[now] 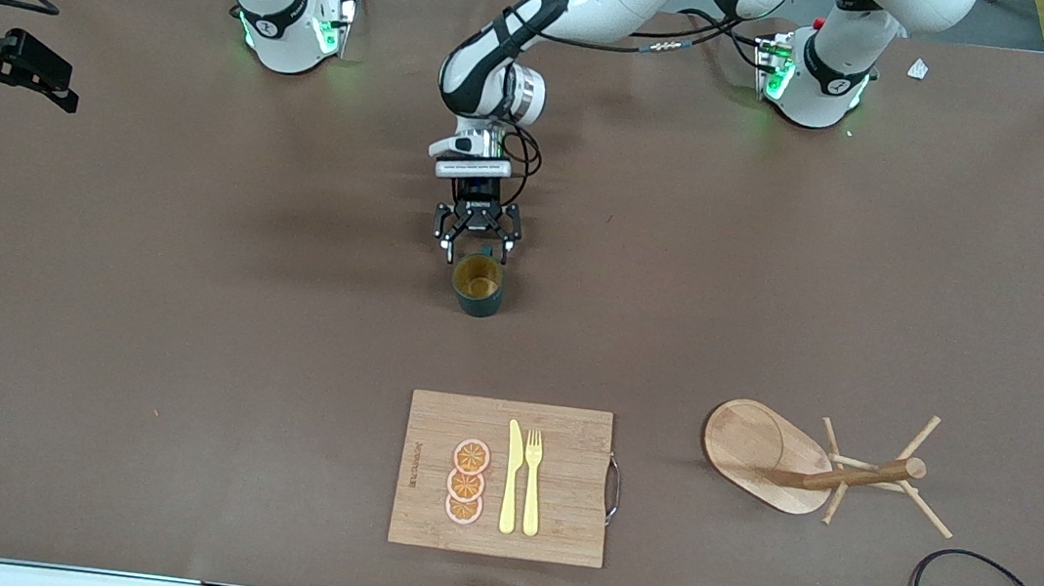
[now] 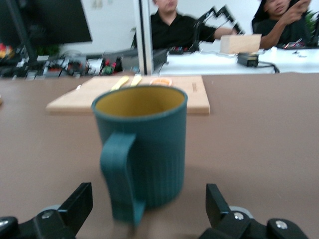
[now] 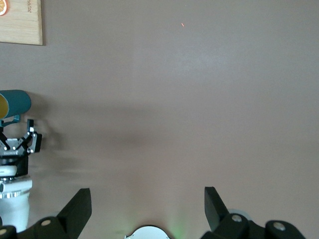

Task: Transfer cup from left to right arm and place
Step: 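Open the left gripper and raise it away from the mug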

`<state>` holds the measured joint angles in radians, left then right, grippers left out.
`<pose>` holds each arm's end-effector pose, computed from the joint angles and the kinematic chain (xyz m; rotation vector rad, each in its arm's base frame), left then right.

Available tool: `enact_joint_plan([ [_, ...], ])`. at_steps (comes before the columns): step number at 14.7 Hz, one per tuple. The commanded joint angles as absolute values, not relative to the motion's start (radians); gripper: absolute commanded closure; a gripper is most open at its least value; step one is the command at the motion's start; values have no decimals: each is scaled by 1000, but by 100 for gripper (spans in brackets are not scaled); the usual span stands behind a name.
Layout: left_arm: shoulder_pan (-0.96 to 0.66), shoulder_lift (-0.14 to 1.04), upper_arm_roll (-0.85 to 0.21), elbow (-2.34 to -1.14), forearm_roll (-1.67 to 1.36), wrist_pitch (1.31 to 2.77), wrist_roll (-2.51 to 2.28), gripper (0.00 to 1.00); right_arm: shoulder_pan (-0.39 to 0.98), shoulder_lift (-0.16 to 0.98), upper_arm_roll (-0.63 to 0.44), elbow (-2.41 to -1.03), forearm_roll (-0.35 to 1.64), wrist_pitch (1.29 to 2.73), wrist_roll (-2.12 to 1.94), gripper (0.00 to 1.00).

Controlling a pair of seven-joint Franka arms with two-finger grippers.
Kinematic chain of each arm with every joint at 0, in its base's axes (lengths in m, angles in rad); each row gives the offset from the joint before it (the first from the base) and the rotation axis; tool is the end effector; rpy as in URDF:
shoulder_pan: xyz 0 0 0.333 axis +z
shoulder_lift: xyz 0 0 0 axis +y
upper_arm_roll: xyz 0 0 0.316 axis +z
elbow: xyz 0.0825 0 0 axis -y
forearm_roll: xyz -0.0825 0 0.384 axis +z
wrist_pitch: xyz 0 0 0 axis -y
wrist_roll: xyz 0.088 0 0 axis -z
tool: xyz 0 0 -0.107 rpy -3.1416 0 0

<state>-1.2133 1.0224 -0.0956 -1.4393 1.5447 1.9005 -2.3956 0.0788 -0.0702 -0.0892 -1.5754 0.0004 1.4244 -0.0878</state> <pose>0.2594 -0.6430 0.0840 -2.5142 -0.1165 -1.7567 0.5170 -0.0072 0.6476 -3.1261 -0.1218 0.1262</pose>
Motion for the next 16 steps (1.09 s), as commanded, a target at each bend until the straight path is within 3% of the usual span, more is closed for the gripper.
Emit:
enact_joint_plan([
  [1, -1220, 959, -150, -1437, 1403, 1859, -2392, 0, 83, -77, -91, -1583, 14, 1416, -87, 0],
  [7, -1221, 751, -213, -1439, 1013, 1838, -2367, 0, 83, -87, -91, -1624, 25, 1414, -81, 0],
  [10, -1169, 600, -206, -1439, 803, 1838, -2240, 0, 92, -187, -87, -1780, 63, 1478, 35, 0],
  [12, -1108, 536, -203, -1437, 762, 1838, -2148, 0, 145, -239, -77, -1870, 63, 1555, 119, 0],
  [16, -959, 431, -203, -1437, 629, 1838, -1927, 0, 268, -238, -19, -1871, 63, 1586, 436, 0],
])
